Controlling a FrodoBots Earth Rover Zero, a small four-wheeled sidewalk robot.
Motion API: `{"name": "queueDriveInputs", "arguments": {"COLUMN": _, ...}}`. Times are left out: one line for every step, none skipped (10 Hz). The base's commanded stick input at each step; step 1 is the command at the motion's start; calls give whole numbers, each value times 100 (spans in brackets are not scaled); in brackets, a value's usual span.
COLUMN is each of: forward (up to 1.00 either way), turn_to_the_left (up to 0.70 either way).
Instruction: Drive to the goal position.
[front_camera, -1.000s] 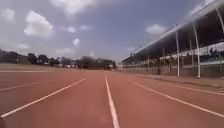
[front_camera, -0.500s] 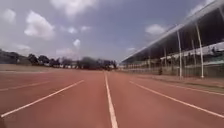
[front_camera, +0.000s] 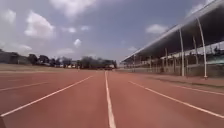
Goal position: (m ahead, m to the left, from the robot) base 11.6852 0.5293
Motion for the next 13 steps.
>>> {"name": "queueDriveInputs", "arguments": {"forward": 70, "turn_to_the_left": 0}}
{"name": "queueDriveInputs", "arguments": {"forward": 70, "turn_to_the_left": 0}}
{"name": "queueDriveInputs", "arguments": {"forward": 70, "turn_to_the_left": 0}}
{"name": "queueDriveInputs", "arguments": {"forward": 70, "turn_to_the_left": 0}}
{"name": "queueDriveInputs", "arguments": {"forward": 70, "turn_to_the_left": 0}}
{"name": "queueDriveInputs", "arguments": {"forward": 70, "turn_to_the_left": 0}}
{"name": "queueDriveInputs", "arguments": {"forward": 70, "turn_to_the_left": 0}}
{"name": "queueDriveInputs", "arguments": {"forward": 70, "turn_to_the_left": 0}}
{"name": "queueDriveInputs", "arguments": {"forward": 70, "turn_to_the_left": 0}}
{"name": "queueDriveInputs", "arguments": {"forward": 70, "turn_to_the_left": 0}}
{"name": "queueDriveInputs", "arguments": {"forward": 70, "turn_to_the_left": 0}}
{"name": "queueDriveInputs", "arguments": {"forward": 70, "turn_to_the_left": 0}}
{"name": "queueDriveInputs", "arguments": {"forward": 70, "turn_to_the_left": 0}}
